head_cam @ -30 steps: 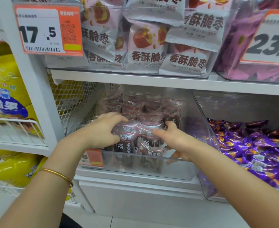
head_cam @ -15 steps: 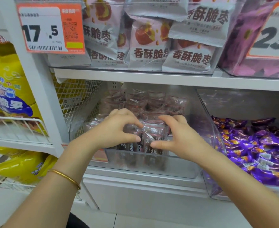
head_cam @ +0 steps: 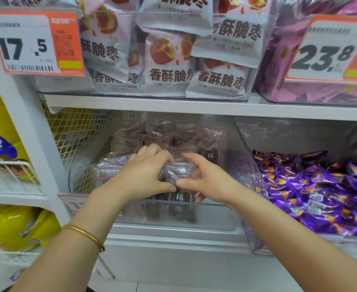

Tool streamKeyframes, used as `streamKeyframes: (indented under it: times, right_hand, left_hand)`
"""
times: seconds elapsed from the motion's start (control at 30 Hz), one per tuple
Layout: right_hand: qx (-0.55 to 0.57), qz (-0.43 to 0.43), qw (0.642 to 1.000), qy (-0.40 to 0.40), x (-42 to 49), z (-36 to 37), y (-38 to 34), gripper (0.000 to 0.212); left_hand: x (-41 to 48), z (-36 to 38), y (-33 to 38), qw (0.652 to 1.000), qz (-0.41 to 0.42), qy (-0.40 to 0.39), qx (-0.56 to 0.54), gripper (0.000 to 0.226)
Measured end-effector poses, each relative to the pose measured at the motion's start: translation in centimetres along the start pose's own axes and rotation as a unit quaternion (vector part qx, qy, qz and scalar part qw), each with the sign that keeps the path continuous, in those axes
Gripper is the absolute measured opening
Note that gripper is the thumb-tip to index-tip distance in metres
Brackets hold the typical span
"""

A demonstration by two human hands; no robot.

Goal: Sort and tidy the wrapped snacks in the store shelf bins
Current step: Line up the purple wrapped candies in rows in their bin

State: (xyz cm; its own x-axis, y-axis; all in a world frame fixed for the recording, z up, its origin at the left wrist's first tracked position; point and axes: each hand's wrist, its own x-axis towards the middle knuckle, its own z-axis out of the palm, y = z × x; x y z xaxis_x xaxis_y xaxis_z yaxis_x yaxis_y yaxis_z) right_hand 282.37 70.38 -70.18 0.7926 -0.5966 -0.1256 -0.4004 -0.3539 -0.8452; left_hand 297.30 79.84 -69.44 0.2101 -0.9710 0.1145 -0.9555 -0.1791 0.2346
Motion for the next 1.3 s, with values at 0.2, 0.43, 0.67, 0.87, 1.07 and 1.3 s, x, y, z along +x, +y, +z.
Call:
streamKeyframes:
  times: [0.2,0.43,0.67,0.87,1.07,1.3]
  right_hand:
    - [-0.251,-0.106,0.956,0.106,-3.7,-4.6,-0.8,0.039]
    - [-0.338,-0.145,0.906,0.208,-5.8,-10.5,2.5,0.022]
    - [-0.288,-0.125,0.928,0.2,-5.3,-11.9,4.3,0.025]
    - [-0.266,-0.108,0.94,0.186,-5.0,-12.0,4.9,0.027]
    - [-0.259,-0.095,0.946,0.167,-4.9,-11.7,5.1,0.031]
    - [-0.248,-0.09,0.95,0.168,-4.9,-11.8,5.5,0.033]
  left_hand:
    - [2.5,-1.3,3.4,0.999,0.019,0.043,-0.012,0.057]
    - [11.0,1.5,7.3,0.987,0.036,-0.005,0.155,0.05]
    - [13.4,3.0,7.1,0.982,-0.003,-0.065,0.175,0.049]
    - [14.3,3.2,7.0,0.992,-0.017,-0.033,0.118,0.021]
    - [15.4,3.6,7.1,0.986,-0.019,0.003,0.165,0.02]
    - [14.5,3.8,6.7,0.993,-0.044,-0.025,0.109,0.023]
